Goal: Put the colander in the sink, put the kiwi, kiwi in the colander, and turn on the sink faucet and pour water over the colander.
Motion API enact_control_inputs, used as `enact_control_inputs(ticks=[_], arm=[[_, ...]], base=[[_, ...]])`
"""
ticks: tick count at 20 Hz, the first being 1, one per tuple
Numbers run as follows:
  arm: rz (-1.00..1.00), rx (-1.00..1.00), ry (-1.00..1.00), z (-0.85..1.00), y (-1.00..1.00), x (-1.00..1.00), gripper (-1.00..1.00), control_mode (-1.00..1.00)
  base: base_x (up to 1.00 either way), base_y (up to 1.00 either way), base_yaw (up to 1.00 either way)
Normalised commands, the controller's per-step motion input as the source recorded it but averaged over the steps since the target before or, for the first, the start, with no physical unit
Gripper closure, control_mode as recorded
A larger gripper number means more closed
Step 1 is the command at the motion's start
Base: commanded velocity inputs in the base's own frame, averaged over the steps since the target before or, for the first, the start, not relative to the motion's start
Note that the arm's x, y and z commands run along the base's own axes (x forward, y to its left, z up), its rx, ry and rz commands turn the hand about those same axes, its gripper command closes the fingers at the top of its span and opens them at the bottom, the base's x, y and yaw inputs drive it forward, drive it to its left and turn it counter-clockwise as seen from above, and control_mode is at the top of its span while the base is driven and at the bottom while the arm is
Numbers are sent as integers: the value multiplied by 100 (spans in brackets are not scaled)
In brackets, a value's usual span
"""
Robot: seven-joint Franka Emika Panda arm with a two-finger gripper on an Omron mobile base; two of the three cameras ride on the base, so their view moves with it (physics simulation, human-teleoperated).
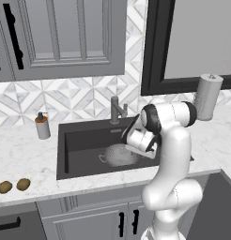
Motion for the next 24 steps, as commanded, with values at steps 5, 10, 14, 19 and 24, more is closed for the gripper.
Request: enact_control_inputs(ticks=[5,10,14,19,24], arm=[[0,0,0,39,-21,-30,-100,-100],[0,2,-6,89,-36,-49,-100,-100],[0,7,-10,100,-52,-47,-100,-100],[0,12,-4,100,-45,-19,-100,-100],[3,15,0,100,-24,-1,-100,-100]], base=[[0,0,0],[0,0,0],[0,0,0],[0,0,0],[0,0,0]])
